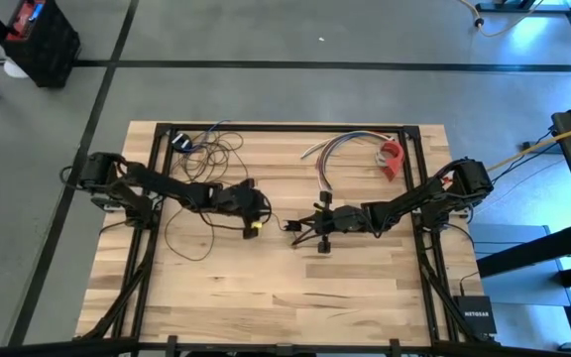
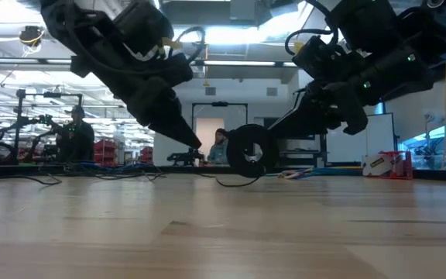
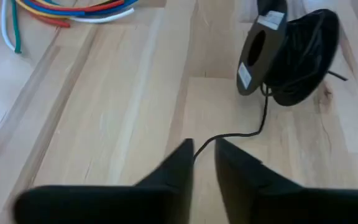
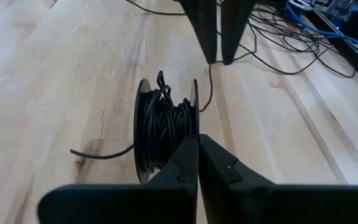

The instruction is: Coiling cords

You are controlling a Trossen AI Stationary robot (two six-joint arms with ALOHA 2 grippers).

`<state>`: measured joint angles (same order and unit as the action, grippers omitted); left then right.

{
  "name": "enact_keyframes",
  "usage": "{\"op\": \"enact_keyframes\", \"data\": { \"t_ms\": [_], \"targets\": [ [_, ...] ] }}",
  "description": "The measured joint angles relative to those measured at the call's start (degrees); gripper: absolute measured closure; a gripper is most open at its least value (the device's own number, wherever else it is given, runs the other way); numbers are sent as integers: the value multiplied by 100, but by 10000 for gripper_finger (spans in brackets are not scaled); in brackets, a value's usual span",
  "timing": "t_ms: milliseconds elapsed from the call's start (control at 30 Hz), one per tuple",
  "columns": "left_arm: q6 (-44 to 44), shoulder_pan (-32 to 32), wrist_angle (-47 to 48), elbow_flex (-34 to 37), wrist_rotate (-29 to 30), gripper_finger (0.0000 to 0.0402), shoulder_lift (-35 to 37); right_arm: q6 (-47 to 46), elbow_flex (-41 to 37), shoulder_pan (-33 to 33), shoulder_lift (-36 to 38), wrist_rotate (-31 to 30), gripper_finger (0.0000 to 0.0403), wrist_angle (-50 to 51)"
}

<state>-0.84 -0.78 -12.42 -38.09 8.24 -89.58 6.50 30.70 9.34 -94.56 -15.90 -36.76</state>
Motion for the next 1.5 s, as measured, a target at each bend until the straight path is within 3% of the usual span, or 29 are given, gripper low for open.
{"op": "enact_keyframes", "data": {
  "t_ms": [233,433,700,1000,1500],
  "targets": [
    [-27,-259,441,4,-35,245,-8,133,0,0,0,2,400,10],
    [52,-338,1135,17,-38,228,-110,279,0,0,0,2,400,12],
    [151,-430,1191,15,214,264,-140,280,0,0,0,-5,399,42],
    [-17,-429,1362,13,248,392,-10,280,0,0,2,-161,399,45],
    [-681,-243,1108,9,506,398,1576,129,241,-2,2,-1064,398,255]
  ]
}}
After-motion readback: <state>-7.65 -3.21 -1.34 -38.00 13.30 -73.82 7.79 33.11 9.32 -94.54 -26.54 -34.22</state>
